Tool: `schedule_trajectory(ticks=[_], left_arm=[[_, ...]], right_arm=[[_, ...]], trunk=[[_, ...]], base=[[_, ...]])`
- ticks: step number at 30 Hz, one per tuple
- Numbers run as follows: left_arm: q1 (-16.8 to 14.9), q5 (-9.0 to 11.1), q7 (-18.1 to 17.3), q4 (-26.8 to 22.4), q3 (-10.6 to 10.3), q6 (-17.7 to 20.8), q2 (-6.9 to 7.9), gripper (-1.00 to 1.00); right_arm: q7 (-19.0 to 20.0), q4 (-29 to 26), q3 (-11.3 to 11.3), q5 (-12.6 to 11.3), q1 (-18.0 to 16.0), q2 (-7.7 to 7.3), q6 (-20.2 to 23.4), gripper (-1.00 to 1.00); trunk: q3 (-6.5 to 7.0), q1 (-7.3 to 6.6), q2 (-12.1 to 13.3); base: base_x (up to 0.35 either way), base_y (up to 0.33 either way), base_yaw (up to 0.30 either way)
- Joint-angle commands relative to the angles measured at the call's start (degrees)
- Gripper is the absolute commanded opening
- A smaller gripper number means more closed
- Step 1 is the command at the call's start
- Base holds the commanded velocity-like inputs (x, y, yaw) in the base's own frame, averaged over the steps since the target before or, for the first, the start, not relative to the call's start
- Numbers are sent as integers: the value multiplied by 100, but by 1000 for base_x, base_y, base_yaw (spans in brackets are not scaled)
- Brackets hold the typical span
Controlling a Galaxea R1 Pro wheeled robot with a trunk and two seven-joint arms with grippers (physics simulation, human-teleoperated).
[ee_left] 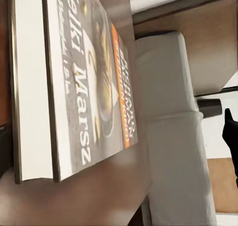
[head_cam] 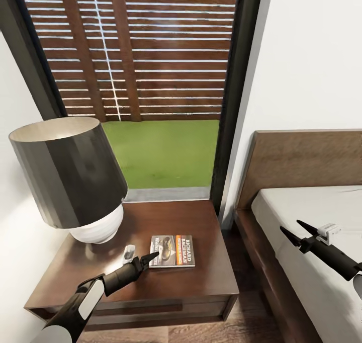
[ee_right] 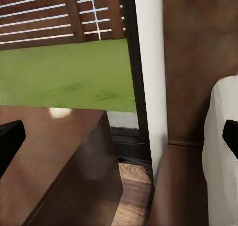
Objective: In the bedroom, move the book from the bed onto either nightstand, and place the two sandals side by side next to the bed.
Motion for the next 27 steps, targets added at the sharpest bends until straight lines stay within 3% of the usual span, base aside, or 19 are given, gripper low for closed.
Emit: schedule_trajectory(ticks=[1, 27], left_arm=[[-2, 28, -6, 2, 4, 46, 0, 100], [-2, 36, -6, 7, 12, 46, 2, 100]], right_arm=[[24, 5, 1, -25, -3, -1, -8, 100], [24, 2, 1, -25, -1, -1, -8, 100]], trunk=[[-4, -1, -1], [-4, -1, -1]], base=[[0, 0, 0], [0, 0, 0]])
